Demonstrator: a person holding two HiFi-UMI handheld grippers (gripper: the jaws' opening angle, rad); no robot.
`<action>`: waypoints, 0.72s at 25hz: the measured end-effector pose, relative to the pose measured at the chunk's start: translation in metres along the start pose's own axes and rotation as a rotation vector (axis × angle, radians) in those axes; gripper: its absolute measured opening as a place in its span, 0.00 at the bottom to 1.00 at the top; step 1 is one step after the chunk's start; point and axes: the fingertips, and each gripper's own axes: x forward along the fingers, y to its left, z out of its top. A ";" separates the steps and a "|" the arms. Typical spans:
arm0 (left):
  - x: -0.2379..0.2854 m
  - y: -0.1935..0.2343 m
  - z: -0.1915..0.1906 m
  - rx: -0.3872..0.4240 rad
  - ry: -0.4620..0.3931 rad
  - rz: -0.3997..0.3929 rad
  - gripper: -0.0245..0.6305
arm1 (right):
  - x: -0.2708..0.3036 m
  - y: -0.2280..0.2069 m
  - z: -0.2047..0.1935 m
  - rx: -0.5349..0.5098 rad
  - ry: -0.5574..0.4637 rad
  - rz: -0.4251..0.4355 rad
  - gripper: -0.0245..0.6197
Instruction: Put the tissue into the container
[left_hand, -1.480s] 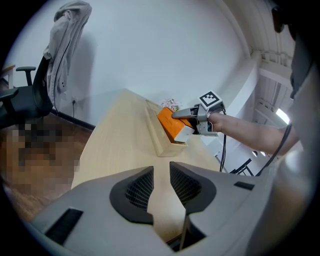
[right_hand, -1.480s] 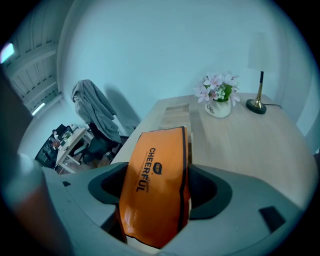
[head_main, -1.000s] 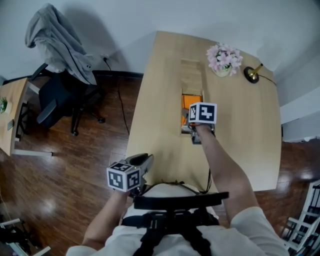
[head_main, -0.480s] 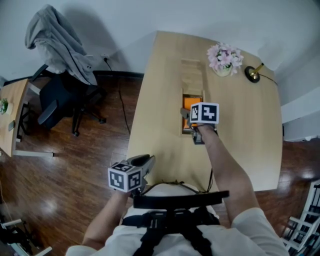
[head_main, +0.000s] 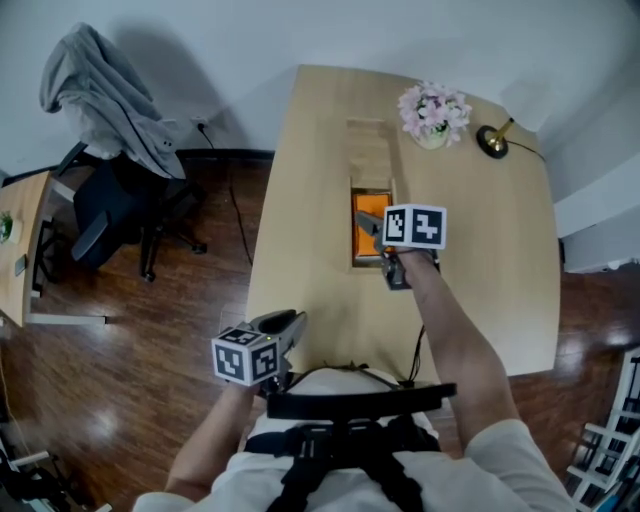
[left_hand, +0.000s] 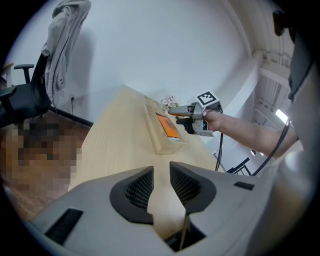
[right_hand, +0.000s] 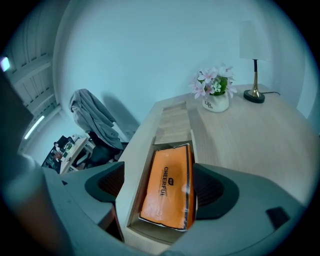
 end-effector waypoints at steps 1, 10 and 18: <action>0.001 -0.002 0.001 0.001 -0.002 -0.004 0.20 | -0.005 0.000 0.001 0.008 -0.009 0.015 0.70; 0.016 -0.028 0.008 0.020 -0.004 -0.029 0.20 | -0.061 -0.025 0.002 -0.055 -0.108 0.018 0.69; 0.030 -0.064 0.012 0.047 -0.010 -0.052 0.20 | -0.102 -0.065 -0.005 -0.006 -0.158 0.046 0.42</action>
